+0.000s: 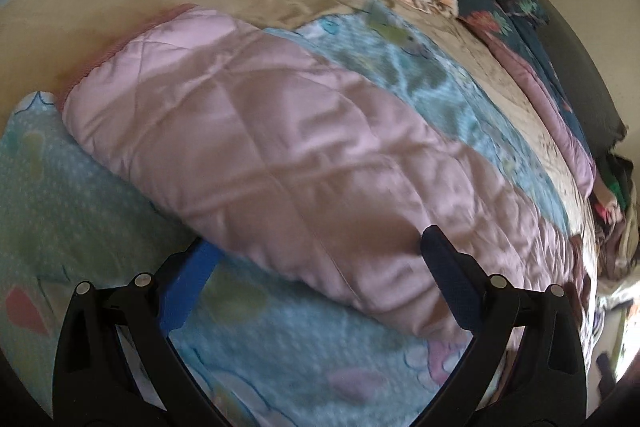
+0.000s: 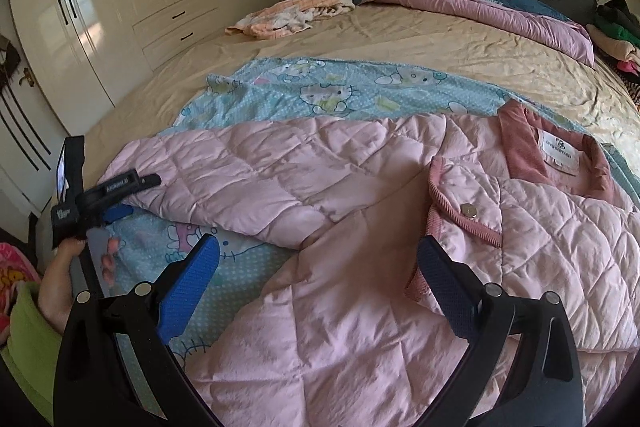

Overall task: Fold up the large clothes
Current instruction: 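Move the left tool to the other sleeve cuff and grasp it, then lift the sleeve with the left gripper and fold it across the jacket front, then lower the sleeve onto the jacket and open the left gripper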

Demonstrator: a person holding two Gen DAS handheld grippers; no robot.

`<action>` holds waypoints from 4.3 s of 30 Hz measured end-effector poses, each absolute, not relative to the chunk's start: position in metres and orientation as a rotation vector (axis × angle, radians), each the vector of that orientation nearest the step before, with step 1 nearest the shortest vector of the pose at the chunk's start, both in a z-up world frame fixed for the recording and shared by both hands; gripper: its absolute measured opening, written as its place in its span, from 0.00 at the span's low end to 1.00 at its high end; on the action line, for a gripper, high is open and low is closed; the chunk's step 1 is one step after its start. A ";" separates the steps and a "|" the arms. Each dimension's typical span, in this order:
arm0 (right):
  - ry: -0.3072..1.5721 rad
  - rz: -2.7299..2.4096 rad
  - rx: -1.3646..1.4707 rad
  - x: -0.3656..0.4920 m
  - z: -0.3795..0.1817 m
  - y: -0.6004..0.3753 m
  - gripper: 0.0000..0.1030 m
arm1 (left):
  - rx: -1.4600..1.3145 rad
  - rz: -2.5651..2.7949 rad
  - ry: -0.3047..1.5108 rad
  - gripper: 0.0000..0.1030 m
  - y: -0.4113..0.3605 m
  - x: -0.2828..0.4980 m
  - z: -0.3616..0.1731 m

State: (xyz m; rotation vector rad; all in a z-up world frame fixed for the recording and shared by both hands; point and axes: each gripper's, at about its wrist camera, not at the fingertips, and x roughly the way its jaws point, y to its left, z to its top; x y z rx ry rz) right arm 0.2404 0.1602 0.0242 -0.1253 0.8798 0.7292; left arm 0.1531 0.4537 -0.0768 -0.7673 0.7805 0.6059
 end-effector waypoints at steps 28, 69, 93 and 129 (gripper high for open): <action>0.831 0.578 0.071 0.235 0.053 0.021 0.96 | -0.519 0.444 0.440 0.10 0.385 0.182 0.134; 0.685 0.232 0.345 0.191 0.059 -0.217 0.96 | -0.082 -0.049 0.514 0.08 0.053 0.259 0.135; 0.713 0.113 0.464 0.196 0.026 -0.280 0.96 | 0.235 -0.187 0.727 0.11 -0.059 0.271 0.007; 0.953 0.250 0.558 0.244 -0.025 -0.203 0.96 | 0.037 -0.029 0.803 0.91 0.088 0.248 0.026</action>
